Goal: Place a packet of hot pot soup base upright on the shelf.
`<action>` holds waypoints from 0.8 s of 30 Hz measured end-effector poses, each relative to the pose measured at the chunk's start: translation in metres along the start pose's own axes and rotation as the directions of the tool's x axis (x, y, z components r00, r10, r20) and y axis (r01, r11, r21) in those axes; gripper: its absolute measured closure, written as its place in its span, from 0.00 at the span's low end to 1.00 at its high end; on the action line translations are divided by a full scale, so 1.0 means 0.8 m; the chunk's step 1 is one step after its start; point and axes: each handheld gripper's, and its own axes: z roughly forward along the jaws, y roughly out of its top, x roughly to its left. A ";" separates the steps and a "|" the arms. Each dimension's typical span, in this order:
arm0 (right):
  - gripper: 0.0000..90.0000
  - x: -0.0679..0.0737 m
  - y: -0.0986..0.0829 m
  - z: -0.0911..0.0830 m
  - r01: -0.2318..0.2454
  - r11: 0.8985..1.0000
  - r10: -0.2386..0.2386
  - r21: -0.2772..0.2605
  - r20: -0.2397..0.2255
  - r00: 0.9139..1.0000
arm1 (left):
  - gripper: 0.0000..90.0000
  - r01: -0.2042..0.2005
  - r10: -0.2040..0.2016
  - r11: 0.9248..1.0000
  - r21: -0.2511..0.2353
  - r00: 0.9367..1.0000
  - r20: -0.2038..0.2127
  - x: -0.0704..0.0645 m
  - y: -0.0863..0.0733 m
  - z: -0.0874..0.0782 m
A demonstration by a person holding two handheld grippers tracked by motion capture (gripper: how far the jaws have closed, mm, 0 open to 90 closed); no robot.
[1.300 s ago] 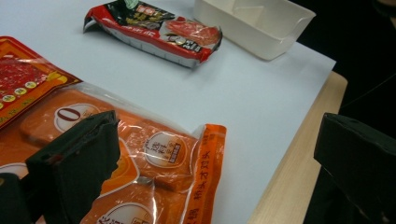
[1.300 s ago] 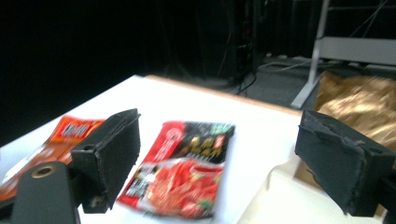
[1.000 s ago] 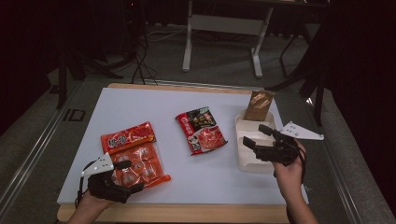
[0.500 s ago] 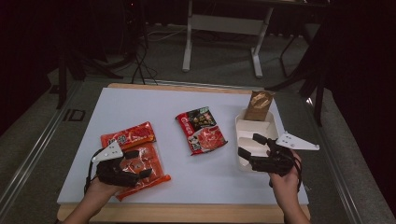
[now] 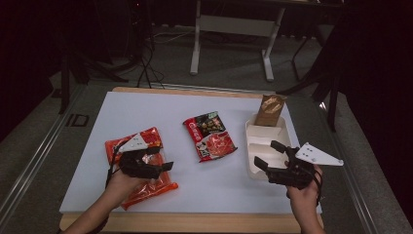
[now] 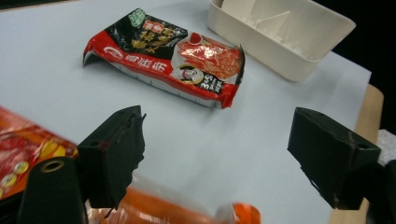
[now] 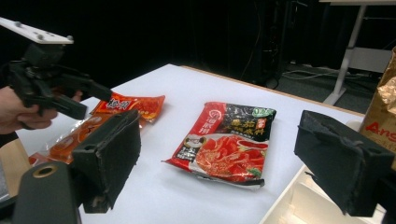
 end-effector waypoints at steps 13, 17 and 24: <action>0.16 0.001 -0.013 -0.002 -0.026 0.999 0.027 0.022 -0.027 0.999 | 0.65 -0.032 0.034 0.995 0.096 0.999 -0.019 0.017 0.022 0.056; 0.16 0.002 -0.012 -0.002 -0.022 1.000 0.023 0.019 -0.038 0.999 | 0.76 -0.003 0.007 0.993 0.114 0.999 -0.033 0.029 0.023 0.074; 0.16 0.002 -0.015 0.003 -0.023 0.999 0.024 0.031 -0.043 0.999 | 0.91 0.048 -0.035 0.983 0.178 0.997 -0.074 0.043 0.021 0.108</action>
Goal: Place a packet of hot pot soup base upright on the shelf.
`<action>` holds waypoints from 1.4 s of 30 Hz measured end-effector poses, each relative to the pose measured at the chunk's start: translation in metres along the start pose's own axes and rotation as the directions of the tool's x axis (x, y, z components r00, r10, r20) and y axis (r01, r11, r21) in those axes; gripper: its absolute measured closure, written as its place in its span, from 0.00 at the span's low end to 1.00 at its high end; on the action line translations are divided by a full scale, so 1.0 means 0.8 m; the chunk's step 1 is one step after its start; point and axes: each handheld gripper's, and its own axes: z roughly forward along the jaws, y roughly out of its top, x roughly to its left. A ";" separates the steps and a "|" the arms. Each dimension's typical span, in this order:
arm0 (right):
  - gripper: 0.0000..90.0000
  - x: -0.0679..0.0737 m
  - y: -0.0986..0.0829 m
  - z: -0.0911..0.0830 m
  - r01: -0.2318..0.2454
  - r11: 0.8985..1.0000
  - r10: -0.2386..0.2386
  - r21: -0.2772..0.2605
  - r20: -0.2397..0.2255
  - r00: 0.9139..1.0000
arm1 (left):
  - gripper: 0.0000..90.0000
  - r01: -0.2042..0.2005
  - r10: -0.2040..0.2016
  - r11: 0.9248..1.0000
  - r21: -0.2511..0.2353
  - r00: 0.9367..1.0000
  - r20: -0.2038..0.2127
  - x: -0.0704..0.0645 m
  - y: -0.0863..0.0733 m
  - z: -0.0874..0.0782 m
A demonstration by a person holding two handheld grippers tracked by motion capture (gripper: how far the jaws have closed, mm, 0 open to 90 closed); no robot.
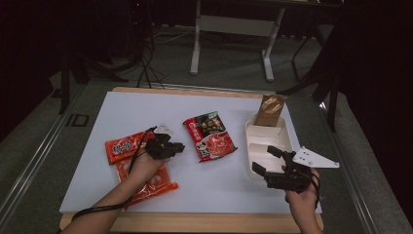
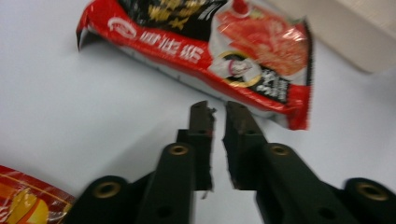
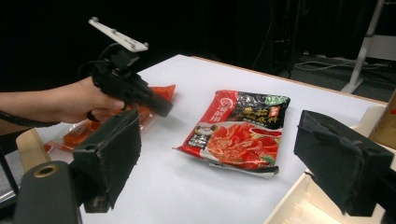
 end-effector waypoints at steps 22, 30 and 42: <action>0.16 -0.001 -0.004 0.007 0.007 1.000 -0.007 0.018 -0.021 1.000 | 1.00 0.037 -0.027 0.990 0.134 0.997 -0.076 0.030 0.040 0.075; 0.16 -0.001 -0.004 0.005 0.002 1.000 -0.002 0.015 -0.024 1.000 | 1.00 0.047 -0.036 0.990 0.132 0.996 -0.086 0.032 0.047 0.088; 0.16 0.000 -0.005 0.006 0.008 1.000 -0.008 0.016 -0.023 1.000 | 1.00 0.042 -0.030 0.989 0.139 0.995 -0.093 0.039 0.061 0.102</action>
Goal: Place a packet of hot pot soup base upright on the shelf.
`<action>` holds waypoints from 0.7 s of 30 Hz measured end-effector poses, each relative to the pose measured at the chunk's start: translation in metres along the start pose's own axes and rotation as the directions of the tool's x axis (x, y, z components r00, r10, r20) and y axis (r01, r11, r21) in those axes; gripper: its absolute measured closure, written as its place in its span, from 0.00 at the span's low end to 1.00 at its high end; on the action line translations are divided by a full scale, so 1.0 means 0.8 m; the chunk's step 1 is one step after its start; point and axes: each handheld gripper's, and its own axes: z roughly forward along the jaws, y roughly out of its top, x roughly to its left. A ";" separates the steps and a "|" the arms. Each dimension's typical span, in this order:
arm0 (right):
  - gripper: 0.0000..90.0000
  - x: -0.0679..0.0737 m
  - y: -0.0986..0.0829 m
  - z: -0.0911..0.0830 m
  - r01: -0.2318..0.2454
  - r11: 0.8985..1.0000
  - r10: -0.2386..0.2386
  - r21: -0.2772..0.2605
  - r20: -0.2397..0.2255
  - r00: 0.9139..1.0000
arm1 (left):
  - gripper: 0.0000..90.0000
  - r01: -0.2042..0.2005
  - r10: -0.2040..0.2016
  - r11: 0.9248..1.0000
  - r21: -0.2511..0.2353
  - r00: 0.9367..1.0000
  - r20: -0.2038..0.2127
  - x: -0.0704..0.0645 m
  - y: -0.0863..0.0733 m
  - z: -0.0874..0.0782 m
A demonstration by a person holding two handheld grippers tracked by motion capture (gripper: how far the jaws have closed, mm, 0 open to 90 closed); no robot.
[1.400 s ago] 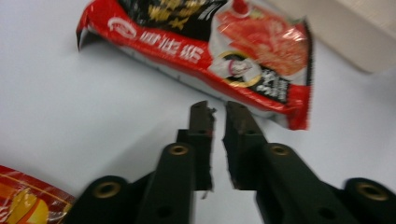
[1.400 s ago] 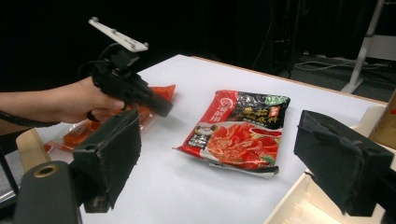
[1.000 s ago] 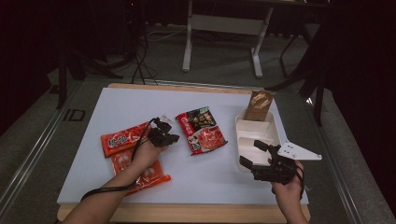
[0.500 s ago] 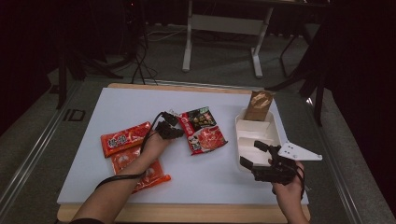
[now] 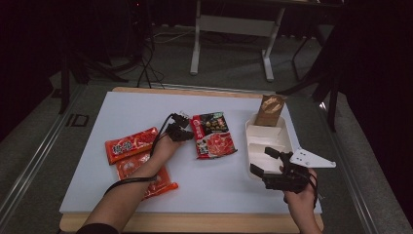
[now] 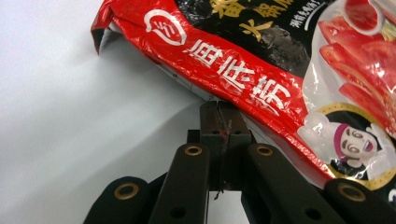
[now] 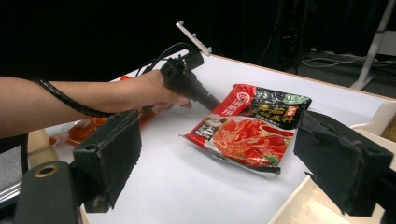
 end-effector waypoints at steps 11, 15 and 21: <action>0.16 0.001 -0.004 0.005 -0.005 1.000 0.005 0.017 -0.015 1.000 | 1.00 -0.004 0.004 1.000 0.005 1.000 0.004 0.007 0.016 0.012; 0.16 0.001 -0.004 0.005 -0.006 1.000 0.006 0.018 -0.015 1.000 | 1.00 -0.012 0.012 1.000 0.014 1.000 0.000 0.009 0.021 0.015; 0.16 0.002 -0.005 0.005 -0.005 1.000 0.006 0.019 -0.016 1.000 | 1.00 0.007 -0.007 1.000 0.014 1.000 0.025 0.013 0.025 0.020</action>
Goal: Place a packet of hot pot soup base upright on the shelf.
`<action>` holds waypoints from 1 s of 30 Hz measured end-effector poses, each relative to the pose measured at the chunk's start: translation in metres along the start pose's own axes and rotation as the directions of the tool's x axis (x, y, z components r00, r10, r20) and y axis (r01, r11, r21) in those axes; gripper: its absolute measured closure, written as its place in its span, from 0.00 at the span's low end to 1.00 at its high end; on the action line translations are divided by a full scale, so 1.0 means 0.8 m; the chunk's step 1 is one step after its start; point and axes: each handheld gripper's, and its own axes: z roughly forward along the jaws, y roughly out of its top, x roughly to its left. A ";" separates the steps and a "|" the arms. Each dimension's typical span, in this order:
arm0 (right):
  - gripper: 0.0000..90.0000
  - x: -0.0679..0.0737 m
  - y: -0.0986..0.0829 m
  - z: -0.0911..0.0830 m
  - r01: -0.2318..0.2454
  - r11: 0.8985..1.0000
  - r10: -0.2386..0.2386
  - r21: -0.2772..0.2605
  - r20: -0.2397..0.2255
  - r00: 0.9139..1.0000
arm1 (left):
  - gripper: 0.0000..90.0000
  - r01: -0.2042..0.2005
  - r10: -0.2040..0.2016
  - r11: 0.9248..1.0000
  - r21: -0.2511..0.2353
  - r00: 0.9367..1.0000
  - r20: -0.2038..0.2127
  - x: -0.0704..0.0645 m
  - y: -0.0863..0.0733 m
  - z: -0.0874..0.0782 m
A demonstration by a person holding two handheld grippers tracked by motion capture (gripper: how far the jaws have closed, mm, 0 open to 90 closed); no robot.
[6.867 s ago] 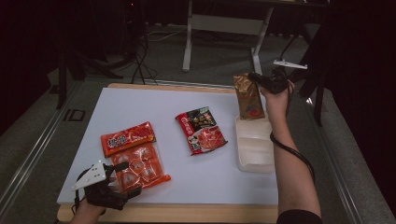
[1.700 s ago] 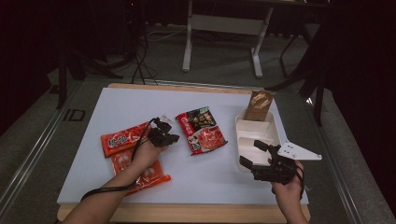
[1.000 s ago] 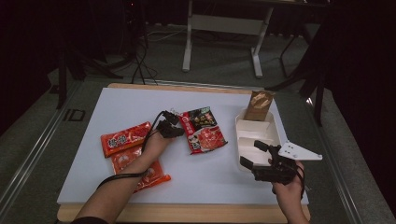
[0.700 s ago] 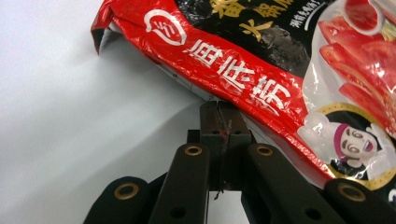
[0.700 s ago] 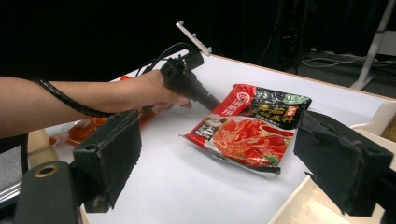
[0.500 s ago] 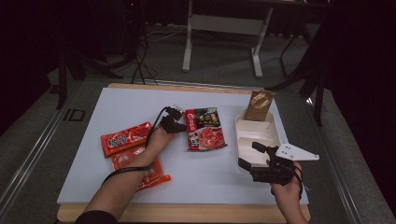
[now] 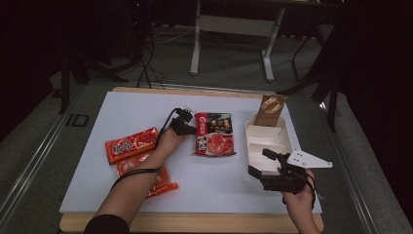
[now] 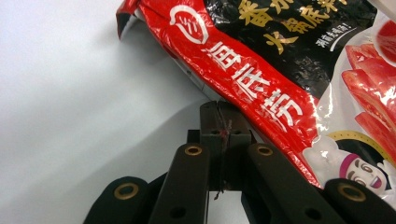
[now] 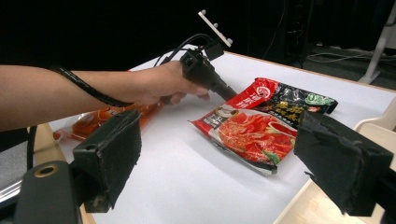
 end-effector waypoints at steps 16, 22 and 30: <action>0.16 -0.001 -0.002 0.003 0.005 1.000 -0.005 0.009 0.011 1.000 | 0.99 -0.034 0.033 0.999 -0.014 0.999 -0.024 -0.003 0.010 -0.014; 0.16 0.000 -0.001 0.003 0.015 1.000 -0.015 0.010 0.019 1.000 | 0.87 -0.009 0.010 0.996 -0.084 1.000 0.003 -0.004 0.025 -0.043; 0.16 0.001 -0.002 0.003 0.017 1.000 -0.018 0.012 0.014 1.000 | 0.67 0.051 -0.053 0.990 -0.134 0.999 -0.011 0.002 0.038 -0.041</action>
